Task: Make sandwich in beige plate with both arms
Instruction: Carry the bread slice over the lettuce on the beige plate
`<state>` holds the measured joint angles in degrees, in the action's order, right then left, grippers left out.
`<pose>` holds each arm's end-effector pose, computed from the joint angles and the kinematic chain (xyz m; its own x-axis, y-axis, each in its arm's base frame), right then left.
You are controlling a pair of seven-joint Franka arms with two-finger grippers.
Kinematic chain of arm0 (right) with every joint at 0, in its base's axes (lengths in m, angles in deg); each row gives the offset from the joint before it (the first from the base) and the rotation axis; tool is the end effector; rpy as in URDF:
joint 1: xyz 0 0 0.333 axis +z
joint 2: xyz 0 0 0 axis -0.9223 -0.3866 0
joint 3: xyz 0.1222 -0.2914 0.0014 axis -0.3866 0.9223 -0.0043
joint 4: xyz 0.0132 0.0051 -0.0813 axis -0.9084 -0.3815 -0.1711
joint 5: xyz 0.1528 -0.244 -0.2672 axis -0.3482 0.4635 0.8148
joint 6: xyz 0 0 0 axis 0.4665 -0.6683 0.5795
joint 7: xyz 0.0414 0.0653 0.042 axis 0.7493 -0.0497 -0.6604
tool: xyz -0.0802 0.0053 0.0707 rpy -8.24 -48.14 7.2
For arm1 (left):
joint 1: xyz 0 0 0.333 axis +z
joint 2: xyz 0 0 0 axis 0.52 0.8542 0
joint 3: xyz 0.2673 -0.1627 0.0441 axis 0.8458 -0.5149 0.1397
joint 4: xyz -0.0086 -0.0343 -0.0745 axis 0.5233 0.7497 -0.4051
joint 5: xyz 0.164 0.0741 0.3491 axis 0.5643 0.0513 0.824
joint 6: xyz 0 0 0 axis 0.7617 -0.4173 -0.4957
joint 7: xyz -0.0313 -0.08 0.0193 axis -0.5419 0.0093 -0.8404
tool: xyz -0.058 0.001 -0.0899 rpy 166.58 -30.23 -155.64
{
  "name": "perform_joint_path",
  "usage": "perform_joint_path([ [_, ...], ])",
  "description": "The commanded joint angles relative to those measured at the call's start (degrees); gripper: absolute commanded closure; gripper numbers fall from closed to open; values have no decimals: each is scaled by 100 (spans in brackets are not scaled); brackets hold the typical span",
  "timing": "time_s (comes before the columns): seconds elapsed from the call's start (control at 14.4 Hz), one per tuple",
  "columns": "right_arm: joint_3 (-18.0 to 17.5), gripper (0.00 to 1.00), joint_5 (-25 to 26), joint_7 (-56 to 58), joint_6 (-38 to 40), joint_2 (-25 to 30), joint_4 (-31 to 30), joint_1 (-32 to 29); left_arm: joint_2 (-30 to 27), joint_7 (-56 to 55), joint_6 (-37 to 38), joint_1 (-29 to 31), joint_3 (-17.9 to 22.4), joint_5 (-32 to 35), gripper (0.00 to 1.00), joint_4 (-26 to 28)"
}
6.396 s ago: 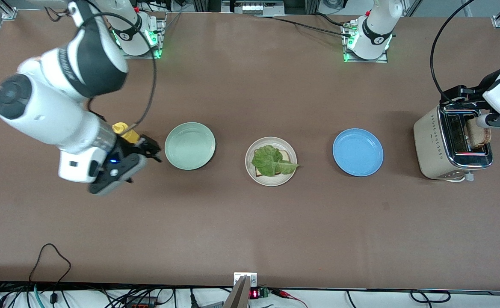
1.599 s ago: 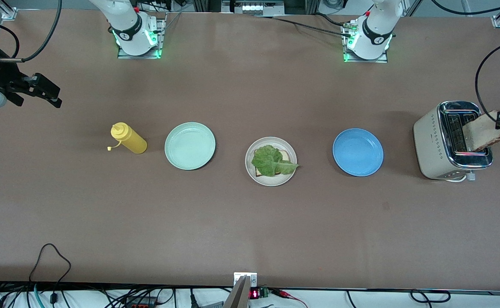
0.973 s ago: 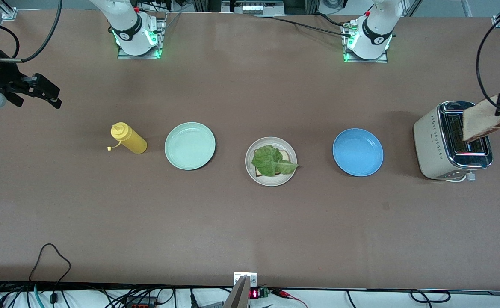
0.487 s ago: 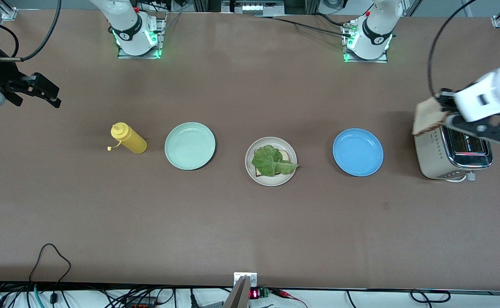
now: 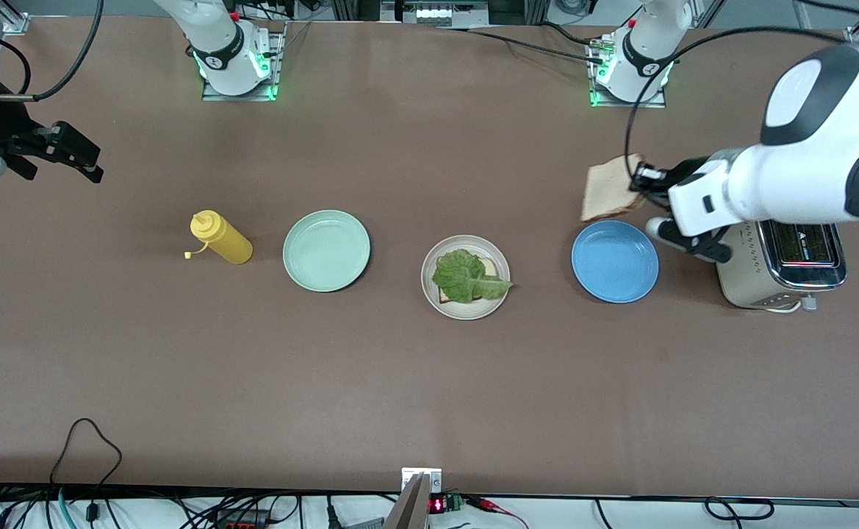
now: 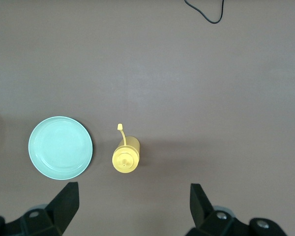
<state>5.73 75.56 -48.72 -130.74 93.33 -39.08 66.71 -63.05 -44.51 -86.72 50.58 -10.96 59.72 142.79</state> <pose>0.5438 0.0334 0.6258 0.9963 -0.0319 0.0799 -0.0333 -0.9993 0.0162 0.5855 -0.1495 0.4846 0.8882 -0.3216 -0.3281 -0.1745 -0.8967 0.4067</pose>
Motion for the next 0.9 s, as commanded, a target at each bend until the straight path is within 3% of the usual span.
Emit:
perform_joint_path([
  [0.0, -36, 0, 65, 34, -56, 91, -77, -42, 462, -144, -444, -122, -23, -708, 99, -139],
  [0.21, -36, 0, 30, 34, -65, 82, -86, -42, 919, -56, -955, -184, -32, -1272, 100, -104],
  [0.49, -36, 0, 21, 34, -109, 73, -86, -42, 1166, 171, -1956, -403, -84, -1695, 100, 396],
  [0.83, -36, 0, 21, 34, -144, 73, -86, -42, 1799, 1639, -2650, -412, -75, -2636, 100, 608],
])
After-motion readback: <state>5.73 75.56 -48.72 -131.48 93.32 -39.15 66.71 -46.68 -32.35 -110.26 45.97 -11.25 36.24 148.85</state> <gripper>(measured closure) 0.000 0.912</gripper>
